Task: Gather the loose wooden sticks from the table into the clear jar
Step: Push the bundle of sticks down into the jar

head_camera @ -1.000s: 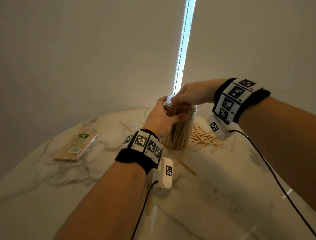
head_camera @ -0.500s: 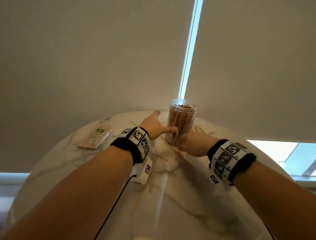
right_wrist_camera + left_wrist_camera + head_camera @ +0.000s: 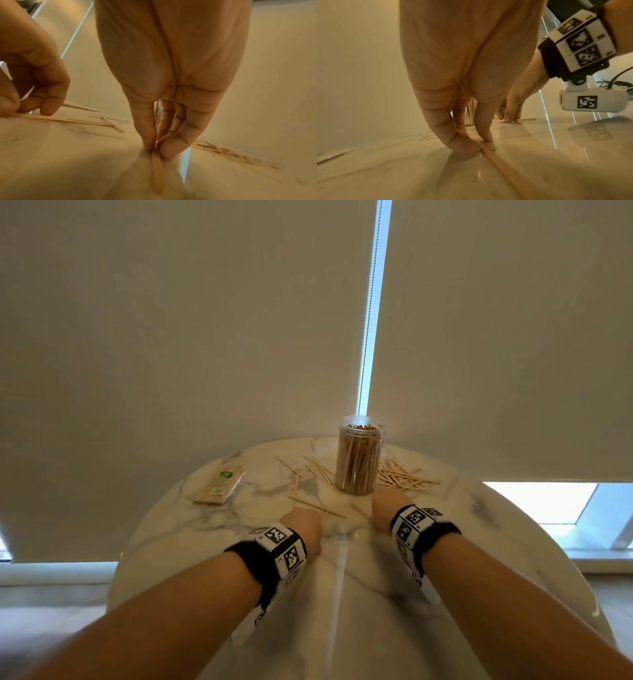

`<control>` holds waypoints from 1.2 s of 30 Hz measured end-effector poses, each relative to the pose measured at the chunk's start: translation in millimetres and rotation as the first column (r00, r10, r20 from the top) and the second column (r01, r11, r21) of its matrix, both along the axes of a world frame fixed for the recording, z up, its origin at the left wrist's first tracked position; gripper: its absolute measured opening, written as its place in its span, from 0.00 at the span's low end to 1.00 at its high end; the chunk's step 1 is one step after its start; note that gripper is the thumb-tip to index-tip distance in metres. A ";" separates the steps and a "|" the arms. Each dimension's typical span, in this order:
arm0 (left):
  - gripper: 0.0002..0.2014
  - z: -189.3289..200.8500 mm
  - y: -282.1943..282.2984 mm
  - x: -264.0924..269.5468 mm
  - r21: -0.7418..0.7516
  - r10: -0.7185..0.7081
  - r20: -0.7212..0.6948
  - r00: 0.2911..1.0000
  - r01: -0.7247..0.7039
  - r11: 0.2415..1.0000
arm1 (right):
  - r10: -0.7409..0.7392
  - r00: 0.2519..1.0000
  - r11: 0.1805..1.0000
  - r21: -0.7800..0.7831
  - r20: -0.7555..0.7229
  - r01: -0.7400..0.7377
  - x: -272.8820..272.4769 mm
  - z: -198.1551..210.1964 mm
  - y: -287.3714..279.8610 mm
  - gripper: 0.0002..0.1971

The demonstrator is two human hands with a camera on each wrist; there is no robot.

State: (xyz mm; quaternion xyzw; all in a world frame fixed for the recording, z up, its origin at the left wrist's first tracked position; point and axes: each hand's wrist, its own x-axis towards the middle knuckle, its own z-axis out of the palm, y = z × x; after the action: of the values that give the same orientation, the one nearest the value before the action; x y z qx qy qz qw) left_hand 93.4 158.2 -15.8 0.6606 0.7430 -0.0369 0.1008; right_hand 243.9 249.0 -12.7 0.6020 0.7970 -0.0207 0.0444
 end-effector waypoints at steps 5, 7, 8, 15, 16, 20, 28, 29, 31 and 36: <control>0.13 -2.0 -4.1 13.9 0.023 0.002 -0.034 0.999 -0.001 1.000 | -0.131 0.991 0.985 -0.109 0.001 0.131 18.1 8.3 -18.5 0.10; 0.13 -2.6 -6.9 16.1 0.013 -0.021 -0.065 0.998 0.022 1.000 | -0.163 0.987 0.976 -0.149 0.003 0.161 25.4 9.0 -25.6 0.16; 0.13 -3.9 -7.8 16.0 0.001 -0.026 -0.080 0.996 0.026 1.000 | -0.165 0.986 0.973 -0.165 -0.001 0.162 28.6 8.5 -28.9 0.15; 0.15 -4.9 -7.3 3.8 -0.014 0.051 -0.043 0.998 -0.051 0.999 | -0.074 0.993 0.977 -0.191 0.090 0.091 48.2 4.9 -50.0 0.17; 0.15 -3.0 -7.1 2.2 -0.003 0.073 -0.013 0.997 -0.073 0.997 | -0.061 0.993 0.979 -0.188 0.096 0.078 51.2 4.3 -51.9 0.17; 0.17 5.6 -10.3 -3.6 0.031 0.139 0.190 0.972 -0.147 0.989 | -0.006 0.992 0.984 -0.177 0.128 0.029 59.4 4.4 -59.6 0.17; 0.15 3.9 -11.6 -0.8 -0.025 0.184 0.770 0.611 -0.259 0.966 | -0.033 0.999 0.969 -0.243 0.029 0.039 63.7 12.9 -71.2 0.08; 0.14 2.8 -11.4 1.3 -0.031 0.175 0.817 0.549 -0.261 0.965 | -0.060 0.995 0.967 -0.254 -0.080 0.038 64.2 15.4 -70.4 0.09; 0.13 3.2 -11.0 6.3 -0.030 0.146 0.888 0.436 -0.261 0.965 | -0.118 0.915 0.954 -0.300 -0.385 -0.004 60.0 20.9 -68.6 0.09; 0.29 8.1 -13.8 31.3 0.030 0.015 0.937 0.349 -0.122 0.992 | -0.018 0.651 0.944 -0.228 -0.759 -0.240 24.5 32.0 -88.9 0.05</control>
State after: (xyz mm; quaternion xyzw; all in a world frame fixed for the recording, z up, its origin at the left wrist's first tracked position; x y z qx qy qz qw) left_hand 124.7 144.4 -7.6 0.5364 0.5810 0.3850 0.4760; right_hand 268.4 160.1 19.3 0.4740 0.7656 -0.3891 -0.1945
